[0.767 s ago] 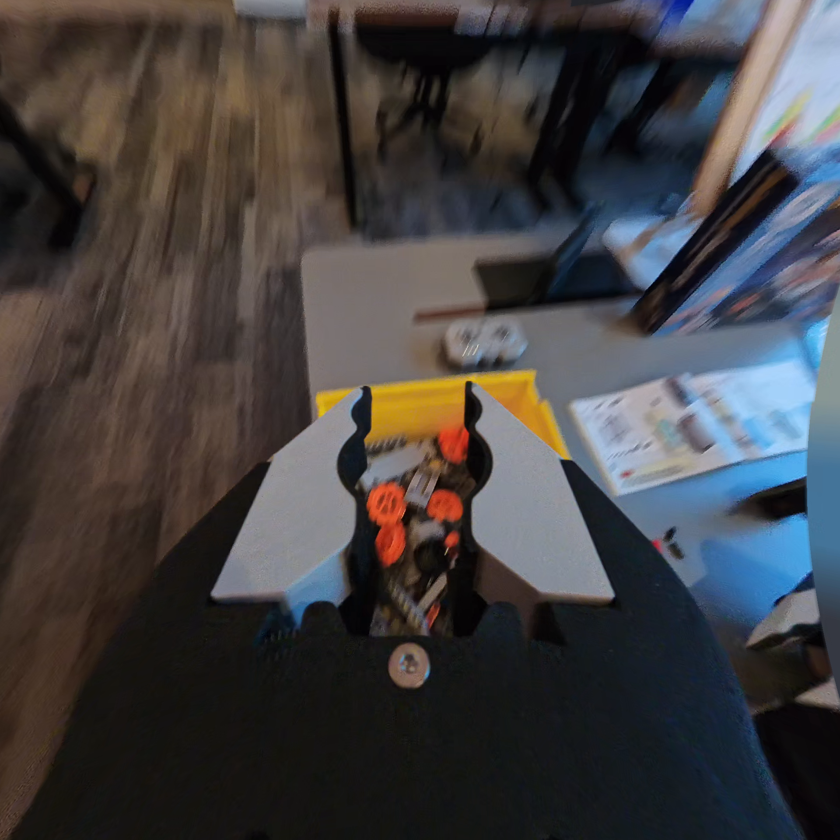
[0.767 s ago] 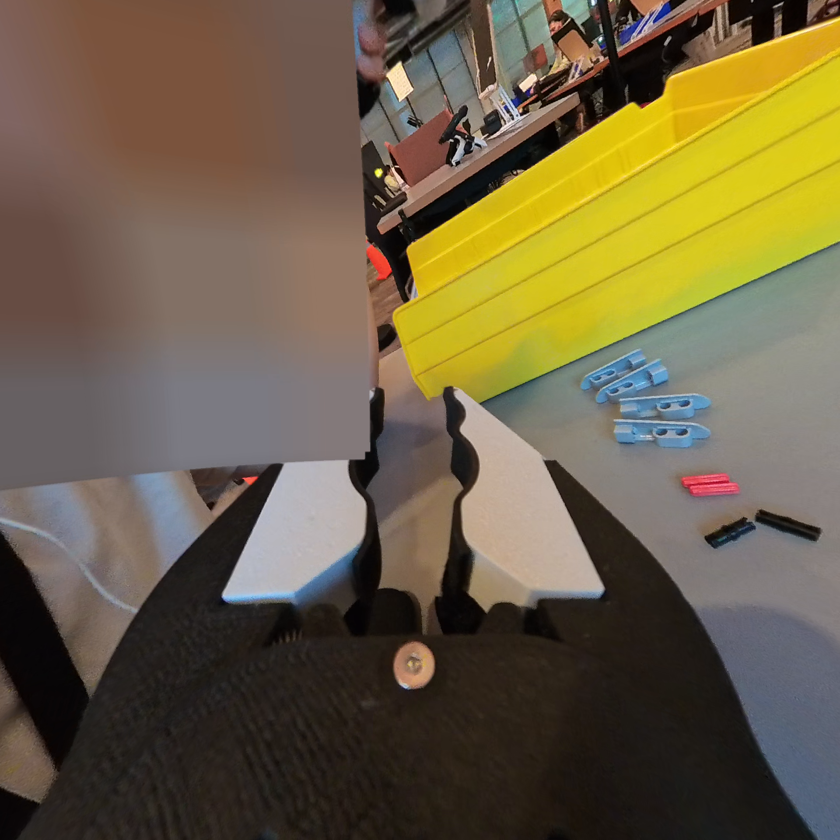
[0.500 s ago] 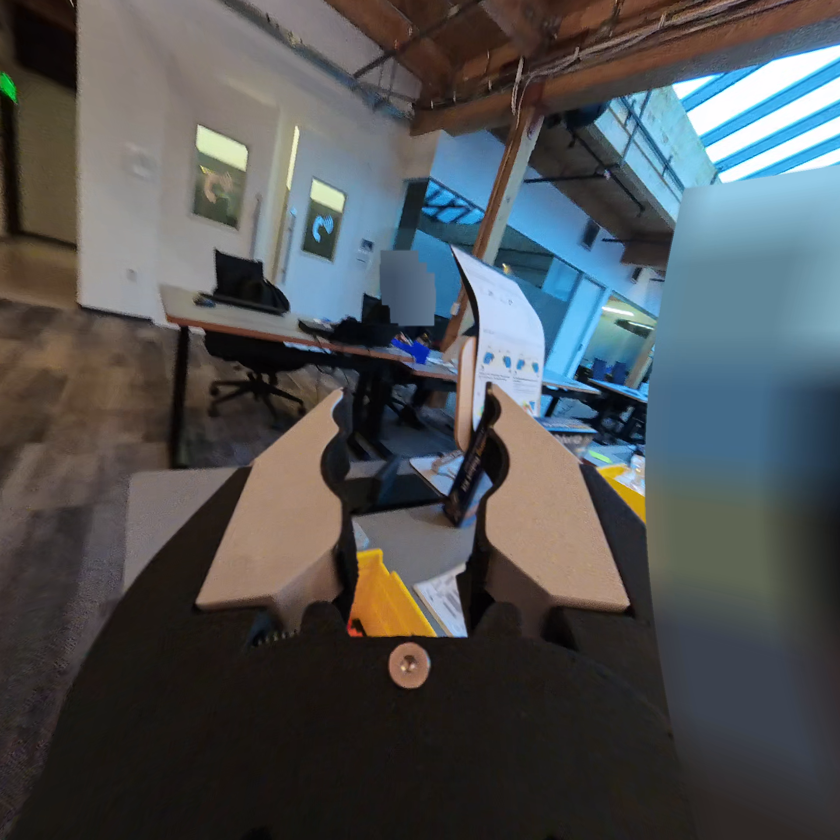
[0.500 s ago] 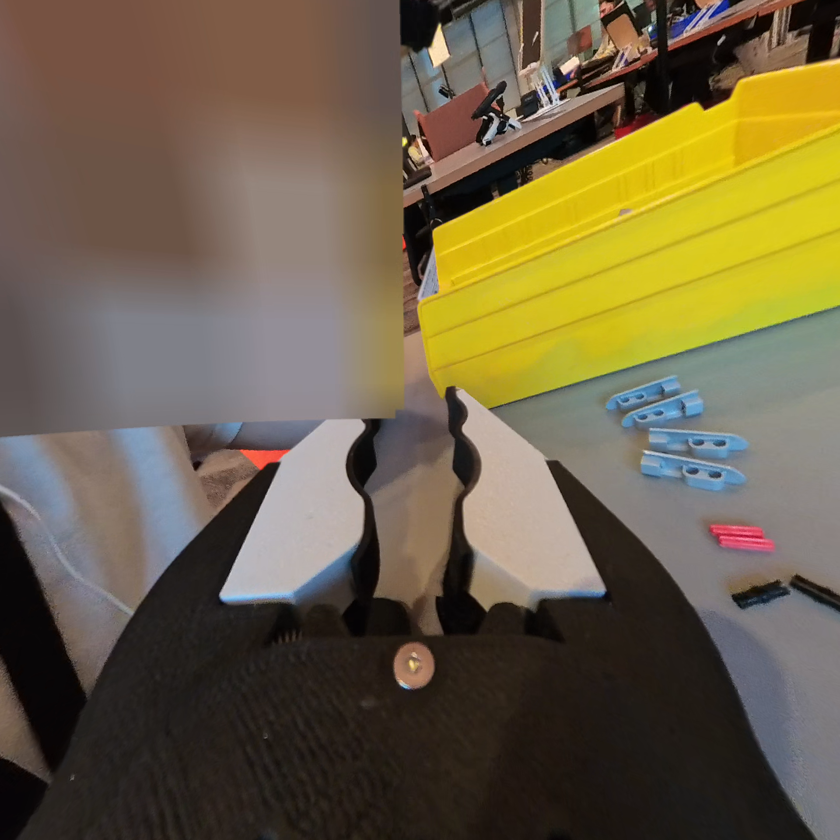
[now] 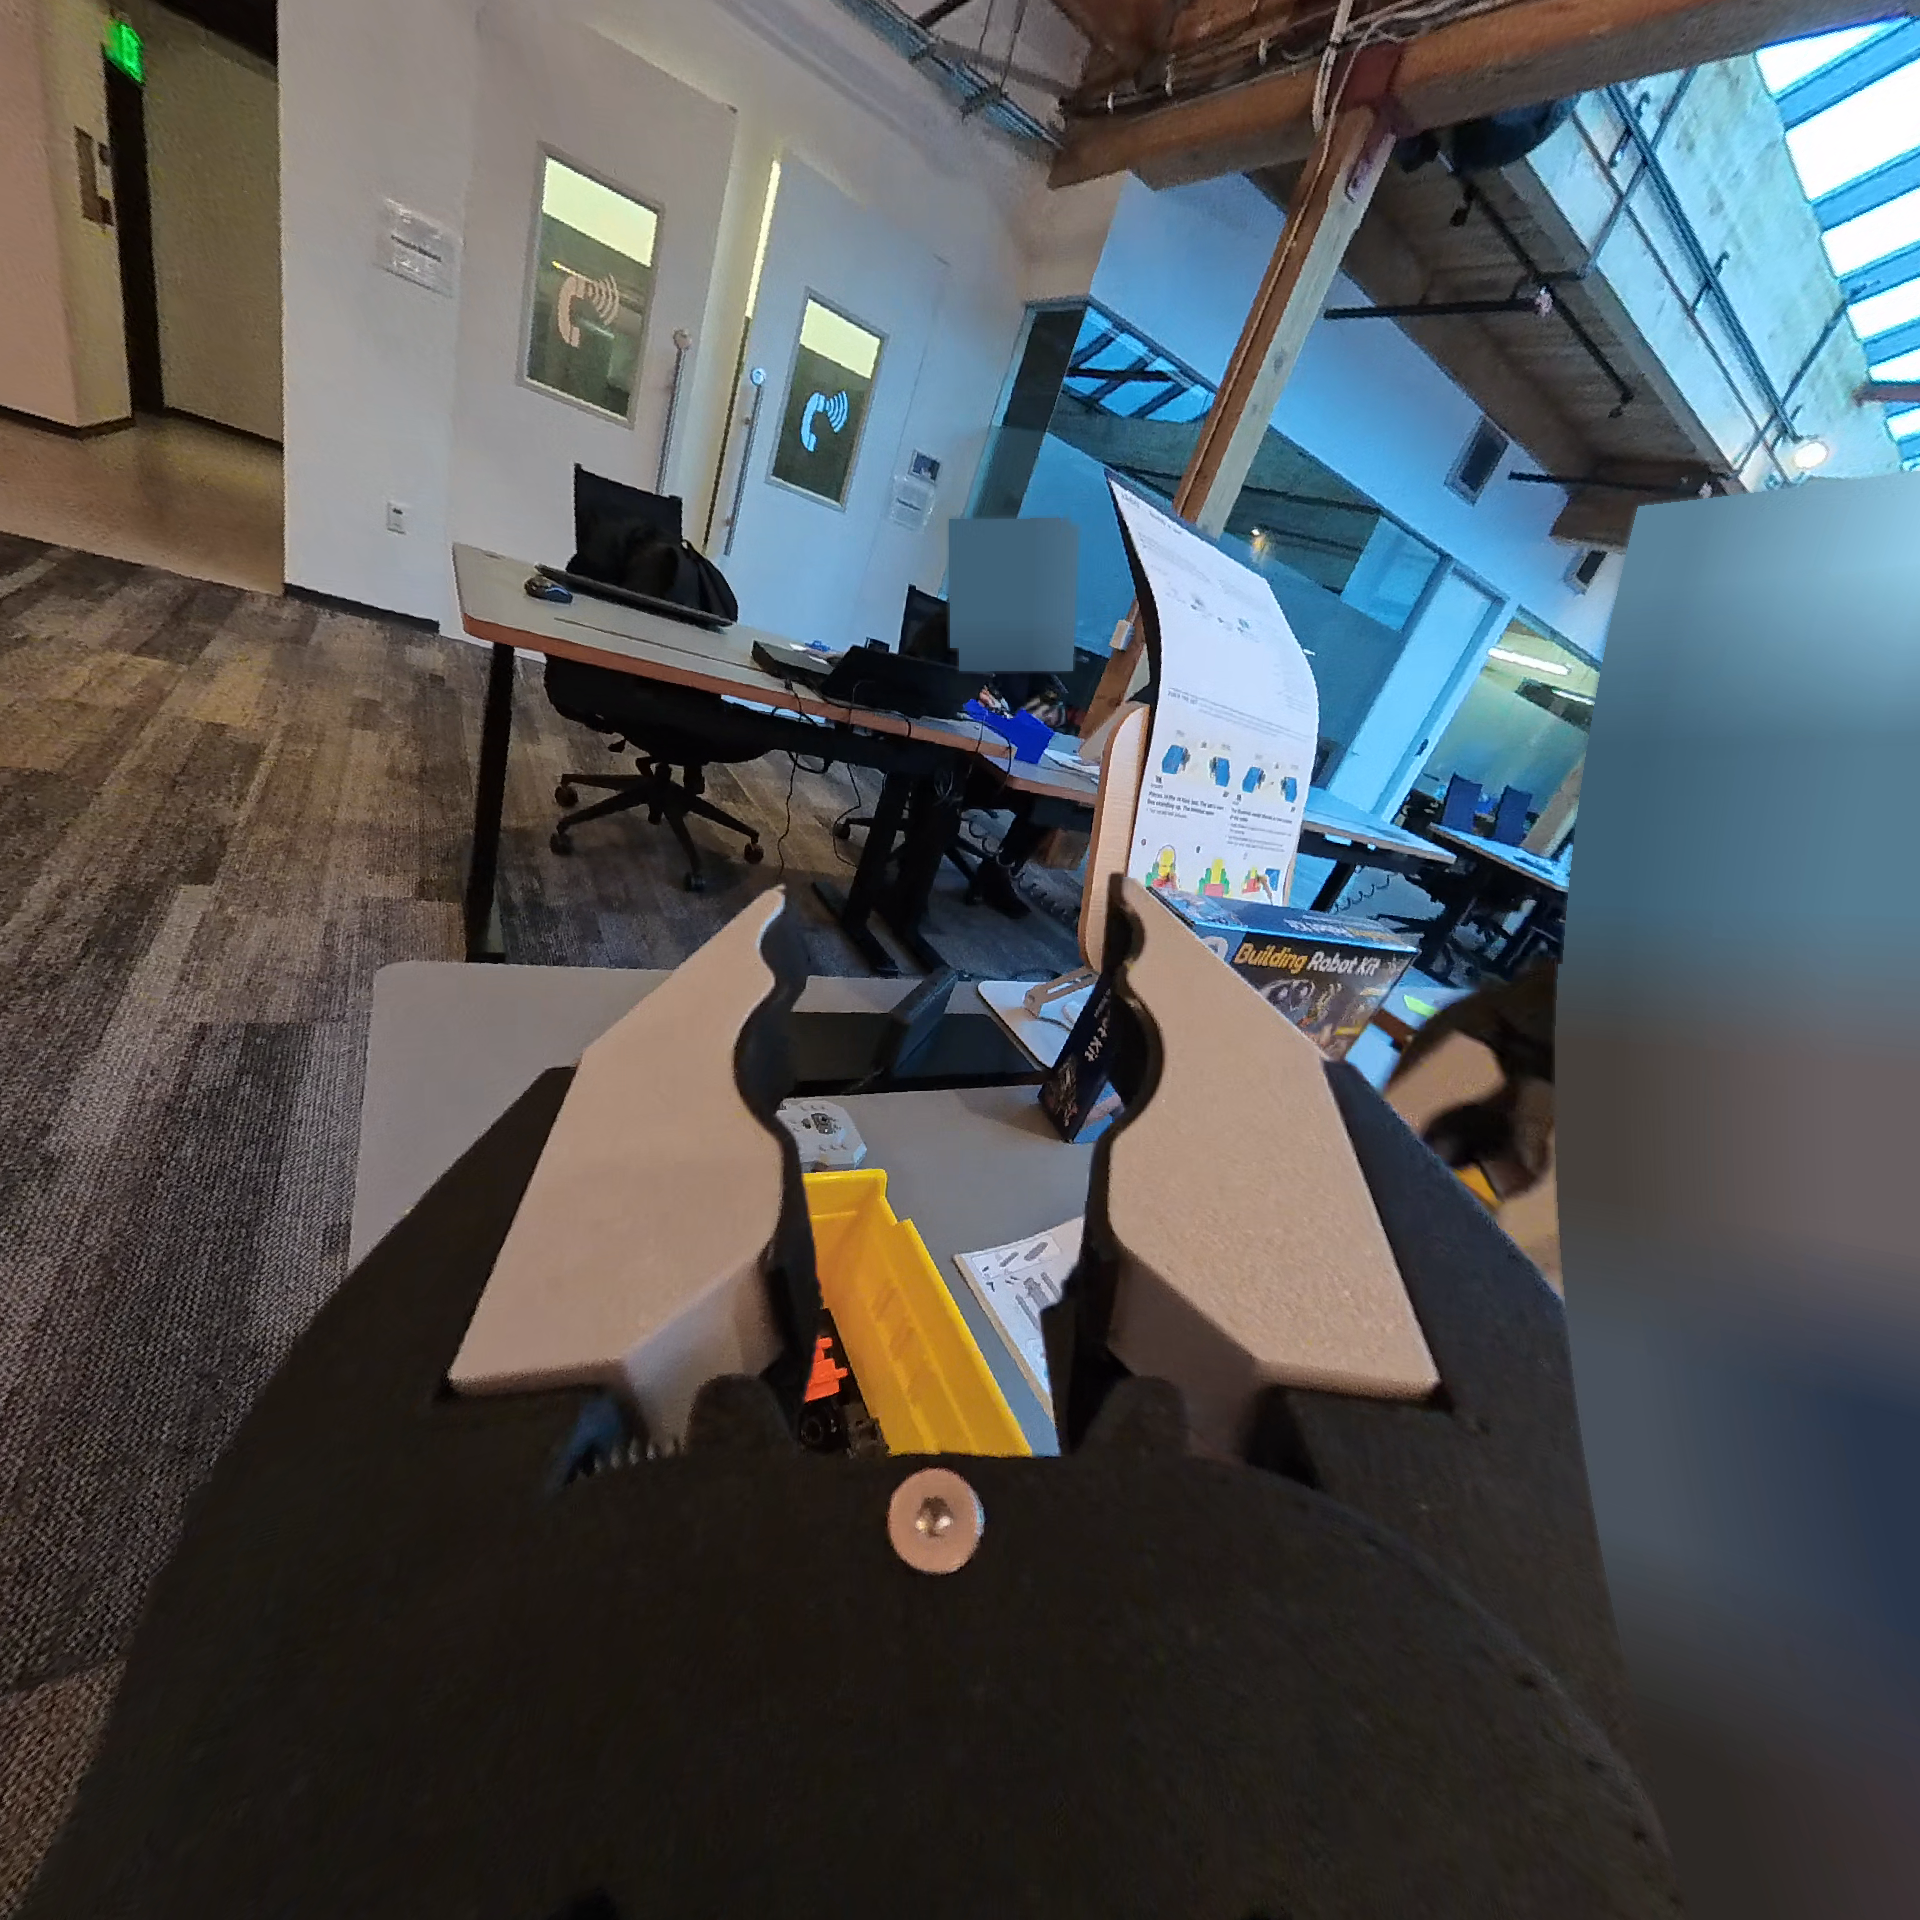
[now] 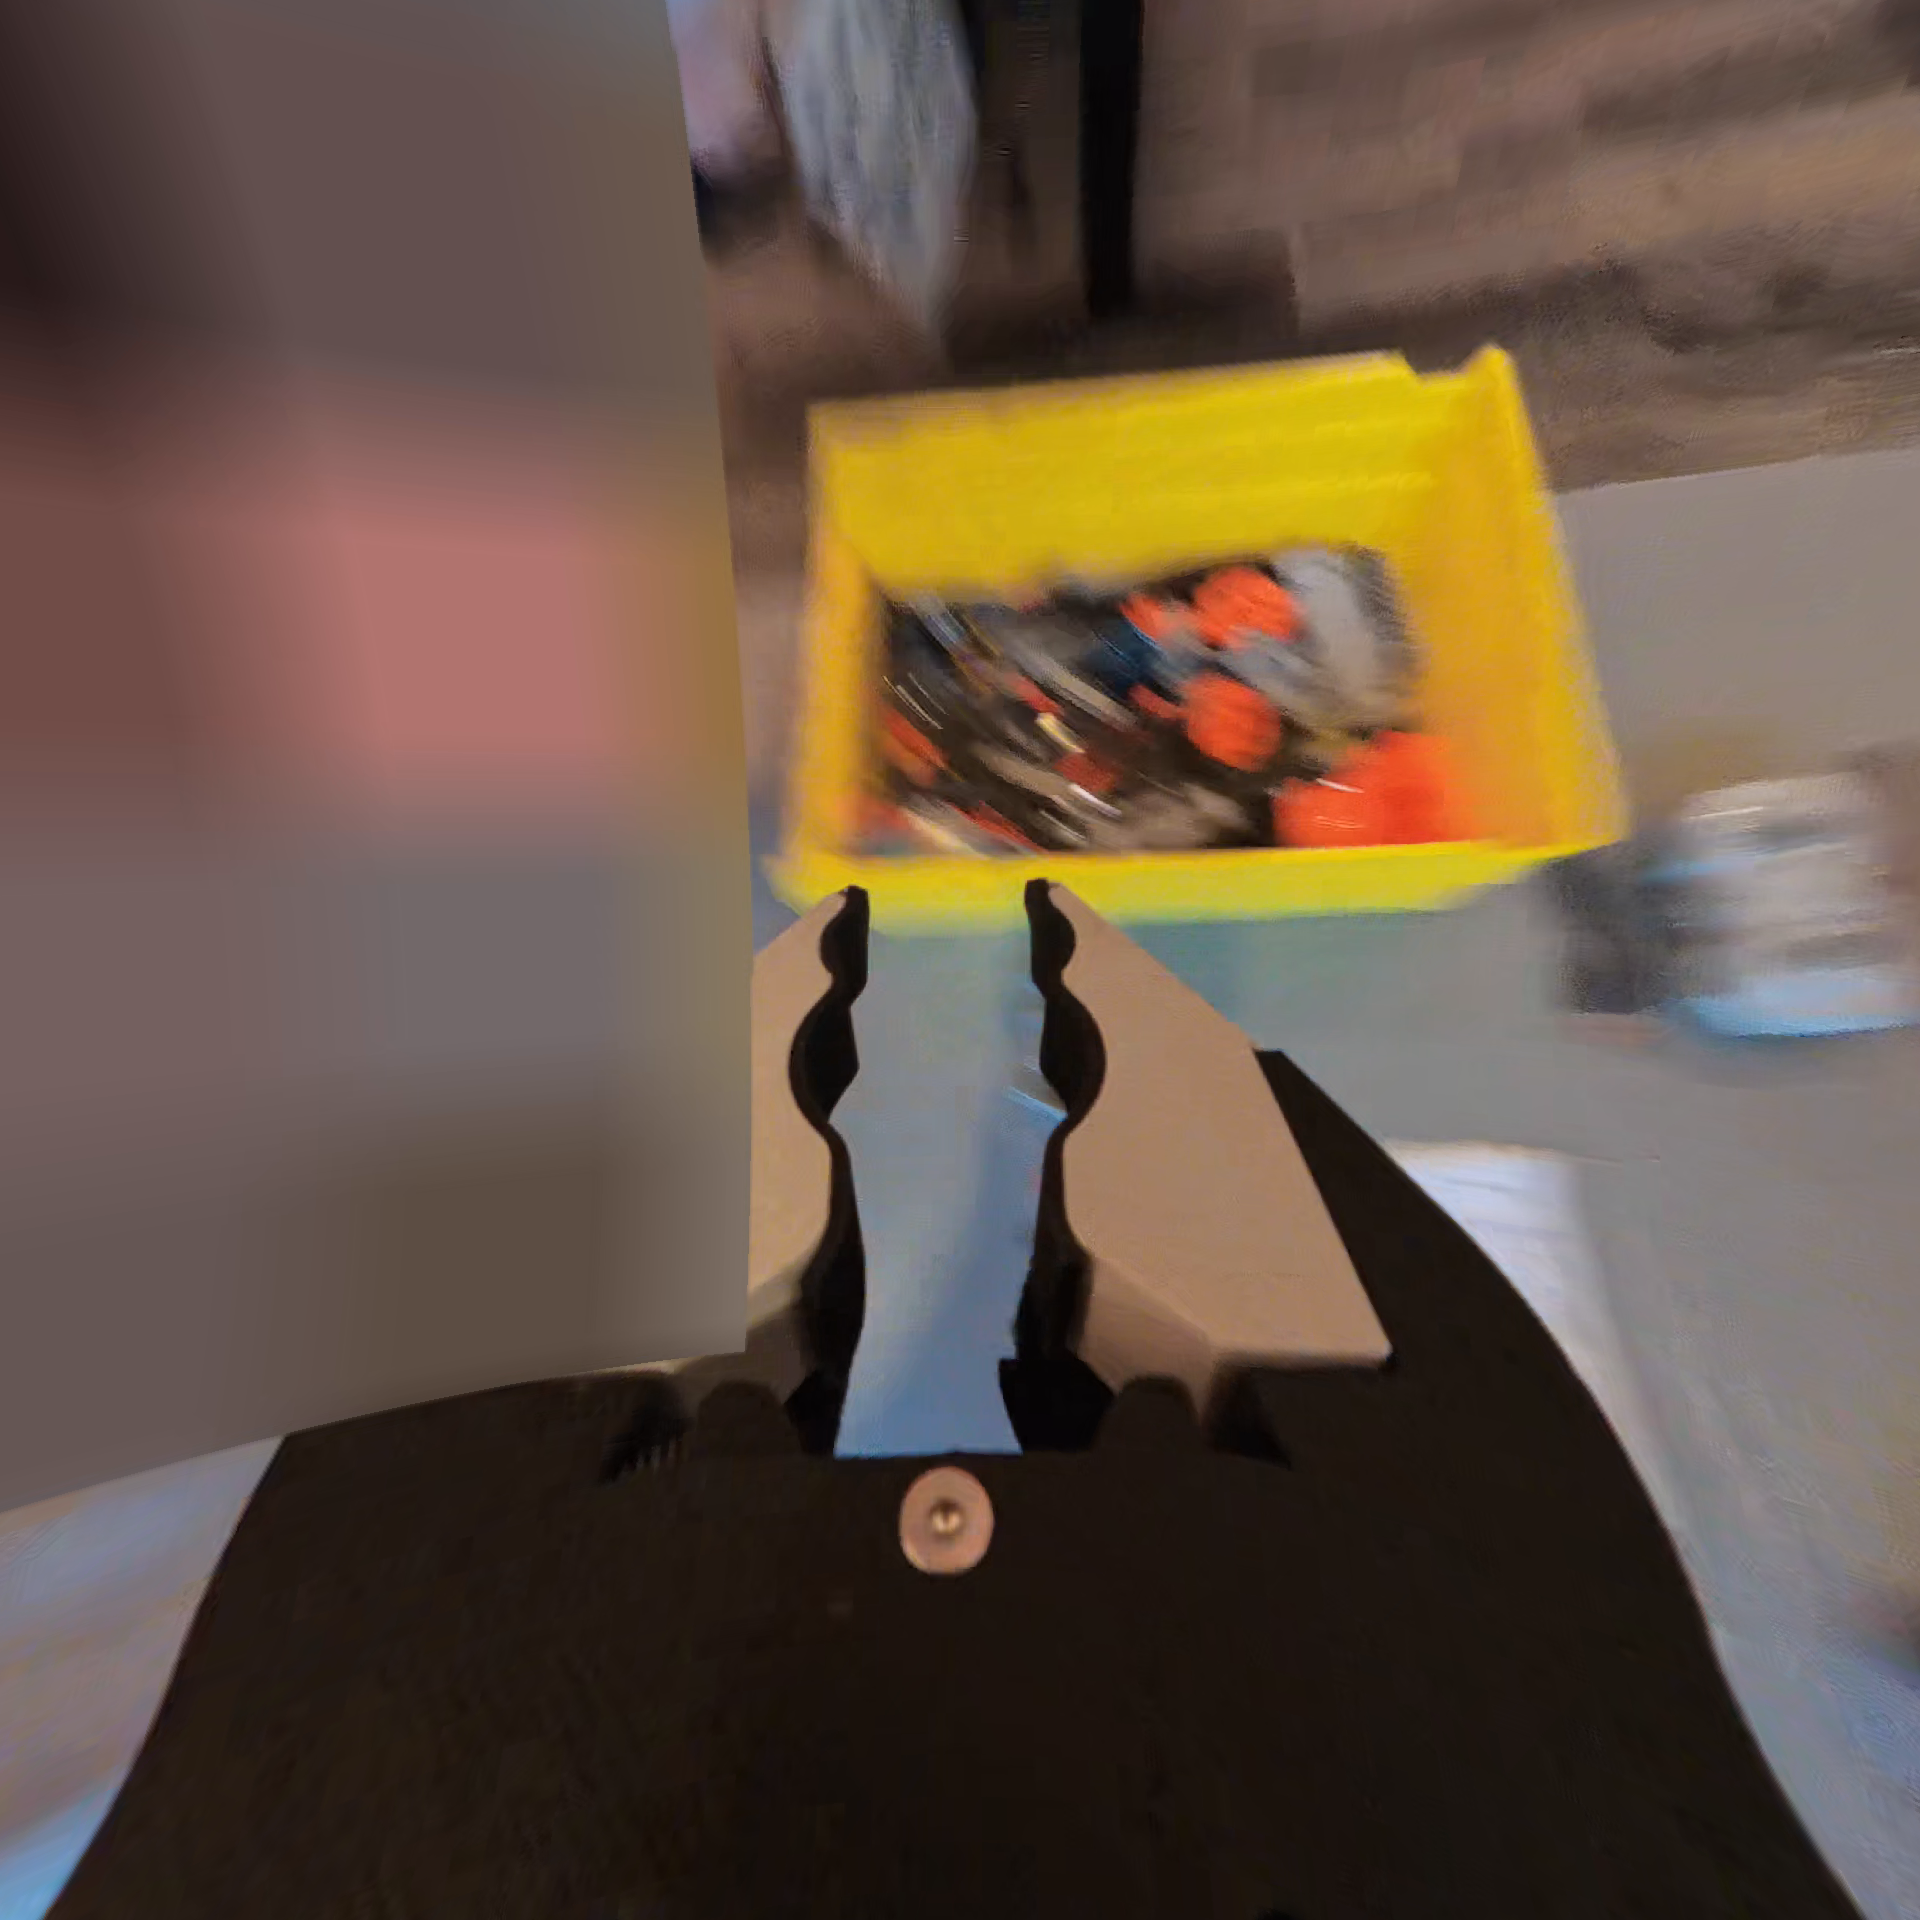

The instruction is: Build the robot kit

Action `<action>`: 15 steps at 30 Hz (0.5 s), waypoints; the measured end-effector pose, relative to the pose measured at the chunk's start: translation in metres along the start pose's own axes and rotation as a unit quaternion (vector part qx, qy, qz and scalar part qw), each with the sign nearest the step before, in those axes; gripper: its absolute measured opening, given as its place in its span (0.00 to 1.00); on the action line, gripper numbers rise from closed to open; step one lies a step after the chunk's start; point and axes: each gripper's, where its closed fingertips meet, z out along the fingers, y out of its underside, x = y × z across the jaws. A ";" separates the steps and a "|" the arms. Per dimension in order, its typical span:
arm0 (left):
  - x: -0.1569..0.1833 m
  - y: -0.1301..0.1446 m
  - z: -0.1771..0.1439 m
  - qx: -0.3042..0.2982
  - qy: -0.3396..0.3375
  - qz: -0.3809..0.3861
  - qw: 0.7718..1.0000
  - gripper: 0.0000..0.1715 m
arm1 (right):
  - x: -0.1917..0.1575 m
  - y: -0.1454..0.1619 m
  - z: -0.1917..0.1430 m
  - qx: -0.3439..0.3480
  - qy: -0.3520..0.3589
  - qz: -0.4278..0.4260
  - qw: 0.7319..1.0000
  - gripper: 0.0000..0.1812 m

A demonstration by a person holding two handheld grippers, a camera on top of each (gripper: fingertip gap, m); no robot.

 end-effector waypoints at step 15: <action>-0.011 -0.016 -0.024 0.039 -0.056 0.007 0.998 0.30 | 0.029 -0.021 0.189 -0.168 -0.156 -0.180 0.956 0.27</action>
